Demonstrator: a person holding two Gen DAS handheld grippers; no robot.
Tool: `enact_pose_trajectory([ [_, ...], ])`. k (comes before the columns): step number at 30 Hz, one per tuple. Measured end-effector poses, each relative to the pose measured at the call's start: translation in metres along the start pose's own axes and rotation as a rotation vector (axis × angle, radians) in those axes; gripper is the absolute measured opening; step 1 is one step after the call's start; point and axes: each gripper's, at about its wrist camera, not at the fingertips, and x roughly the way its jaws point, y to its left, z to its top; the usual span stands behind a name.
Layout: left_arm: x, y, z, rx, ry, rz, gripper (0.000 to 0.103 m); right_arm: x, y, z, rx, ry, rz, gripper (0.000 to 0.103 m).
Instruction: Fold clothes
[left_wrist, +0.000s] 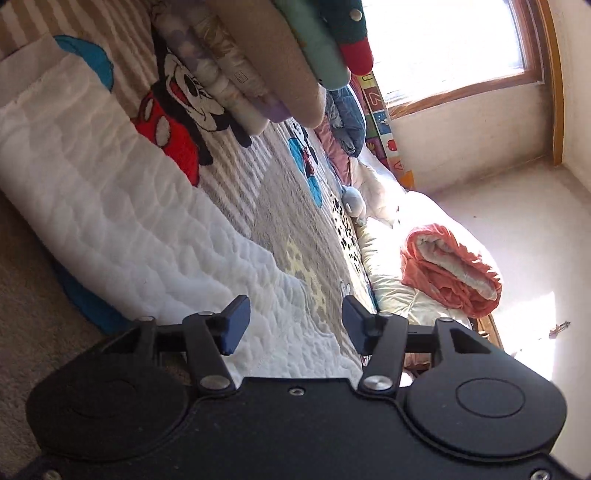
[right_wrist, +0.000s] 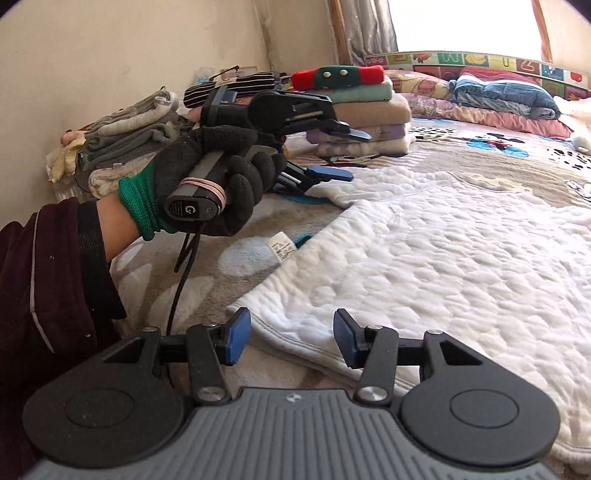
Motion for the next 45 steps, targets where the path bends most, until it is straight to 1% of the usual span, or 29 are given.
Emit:
enact_pose_trajectory([
  [2, 0.016, -0.001, 0.009, -0.033, 0.013, -0.020, 0.063, -0.001, -0.009, -0.003, 0.026, -0.008, -0.029, 0.050],
  [4, 0.033, -0.001, 0.016, -0.069, 0.041, -0.053, 0.066, 0.000, -0.013, -0.008, 0.041, -0.002, -0.027, 0.050],
  [7, 0.058, -0.002, 0.018, -0.077, 0.082, -0.053, 0.068, 0.003, -0.017, -0.015, 0.055, 0.008, -0.017, 0.051],
  [10, 0.074, -0.008, 0.019, 0.007, 0.055, 0.055, 0.068, 0.005, -0.021, -0.017, 0.075, 0.001, -0.007, 0.051],
  [11, 0.077, -0.009, 0.020, 0.019, 0.052, 0.070, 0.066, 0.005, -0.022, -0.017, 0.079, 0.001, -0.003, 0.051],
  [13, 0.078, -0.009, 0.026, 0.015, 0.035, 0.057, 0.066, 0.006, -0.023, -0.017, 0.081, 0.003, 0.003, 0.051],
  [15, 0.075, -0.005, 0.034, 0.000, -0.005, 0.055, 0.067, 0.006, -0.022, -0.018, 0.080, 0.003, 0.003, 0.052],
  [19, 0.053, 0.014, 0.051, -0.060, -0.054, 0.012, 0.065, 0.007, -0.021, -0.020, 0.073, 0.008, 0.002, 0.052],
  [22, 0.026, 0.007, 0.061, -0.014, -0.101, 0.011, 0.066, 0.007, -0.021, -0.019, 0.066, 0.015, -0.002, 0.052],
  [23, 0.017, 0.008, 0.063, -0.016, -0.110, 0.003, 0.067, 0.008, -0.021, -0.019, 0.068, 0.014, -0.003, 0.052],
  [27, -0.010, 0.015, 0.068, -0.031, -0.119, 0.013, 0.068, 0.008, -0.020, -0.021, 0.076, 0.006, -0.008, 0.054],
  [29, -0.013, 0.021, 0.068, -0.043, -0.109, 0.039, 0.070, 0.008, -0.018, -0.021, 0.072, 0.007, -0.013, 0.055],
  [31, -0.015, 0.026, 0.070, -0.032, -0.161, 0.135, 0.070, 0.009, -0.017, -0.020, 0.071, 0.011, -0.018, 0.056],
  [32, -0.021, 0.029, 0.072, -0.013, -0.206, 0.179, 0.069, 0.009, -0.017, -0.019, 0.070, 0.014, -0.021, 0.056],
  [34, -0.034, 0.037, 0.079, -0.027, -0.257, 0.200, 0.064, 0.009, -0.015, -0.018, 0.063, 0.022, -0.027, 0.056],
  [37, -0.055, 0.031, 0.081, 0.002, -0.346, 0.235, 0.065, 0.009, -0.013, -0.017, 0.056, 0.032, -0.036, 0.056],
  [38, -0.060, 0.030, 0.080, 0.010, -0.361, 0.228, 0.065, 0.009, -0.013, -0.017, 0.056, 0.034, -0.038, 0.056],
  [40, -0.067, 0.029, 0.077, -0.004, -0.338, 0.176, 0.066, 0.010, -0.012, -0.017, 0.055, 0.036, -0.041, 0.057],
  [41, -0.066, 0.027, 0.073, -0.006, -0.302, 0.131, 0.066, 0.011, -0.011, -0.017, 0.053, 0.038, -0.042, 0.058],
  [42, -0.064, 0.025, 0.069, -0.008, -0.263, 0.082, 0.068, 0.011, -0.010, -0.017, 0.050, 0.038, -0.043, 0.060],
  [45, -0.042, 0.012, 0.046, 0.015, -0.101, 0.001, 0.069, 0.014, -0.006, -0.017, 0.041, 0.040, -0.047, 0.066],
])
